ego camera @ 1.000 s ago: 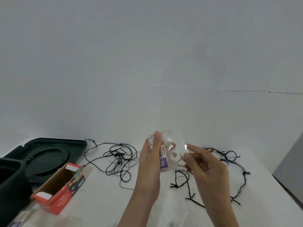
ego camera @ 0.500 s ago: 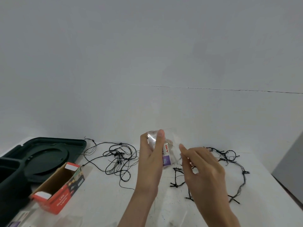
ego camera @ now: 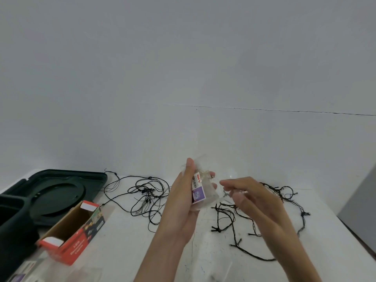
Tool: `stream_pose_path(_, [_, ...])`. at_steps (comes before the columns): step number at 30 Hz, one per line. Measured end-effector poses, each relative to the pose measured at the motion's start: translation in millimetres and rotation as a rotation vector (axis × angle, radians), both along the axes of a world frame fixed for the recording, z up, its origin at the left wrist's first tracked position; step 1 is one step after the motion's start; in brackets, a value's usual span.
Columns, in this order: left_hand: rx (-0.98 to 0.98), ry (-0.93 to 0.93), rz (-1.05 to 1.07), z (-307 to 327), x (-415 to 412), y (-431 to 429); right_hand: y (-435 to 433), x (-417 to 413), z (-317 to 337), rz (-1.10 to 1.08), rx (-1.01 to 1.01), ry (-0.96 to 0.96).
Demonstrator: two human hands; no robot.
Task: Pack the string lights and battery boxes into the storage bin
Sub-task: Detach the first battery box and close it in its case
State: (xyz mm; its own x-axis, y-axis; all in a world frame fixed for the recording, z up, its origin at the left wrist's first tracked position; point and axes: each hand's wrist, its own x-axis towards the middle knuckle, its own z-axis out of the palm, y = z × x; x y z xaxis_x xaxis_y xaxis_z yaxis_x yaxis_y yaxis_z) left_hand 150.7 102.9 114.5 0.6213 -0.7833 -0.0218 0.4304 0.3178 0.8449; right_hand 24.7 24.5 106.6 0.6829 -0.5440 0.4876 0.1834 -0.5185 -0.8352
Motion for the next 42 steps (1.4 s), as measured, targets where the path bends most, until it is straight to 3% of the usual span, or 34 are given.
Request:
stream_pose_path(9, [0.004,-0.068,0.007,-2,-4,-4,-3,11,-7,-0.252,-0.116,-0.143])
stream_pose_path(16, [0.036,-0.147,0.040,-1,-10,-13,-2,19,-18,-0.480,-0.320,-0.132])
stream_pose_path(21, [0.036,-0.151,0.062,-3,-7,-19,-6,24,-20,-0.543,-0.590,-0.172])
stream_pose_path(27, [0.038,-0.178,0.097,-4,-1,-21,-13,25,-16,-0.428,-0.680,-0.116])
stream_pose_path(35, [0.051,-0.218,0.101,-4,9,-22,-14,20,-11,-0.091,-0.471,0.036])
stream_pose_path(42, [0.081,-0.210,0.095,-4,7,-23,-3,24,-8,0.180,0.200,-0.145])
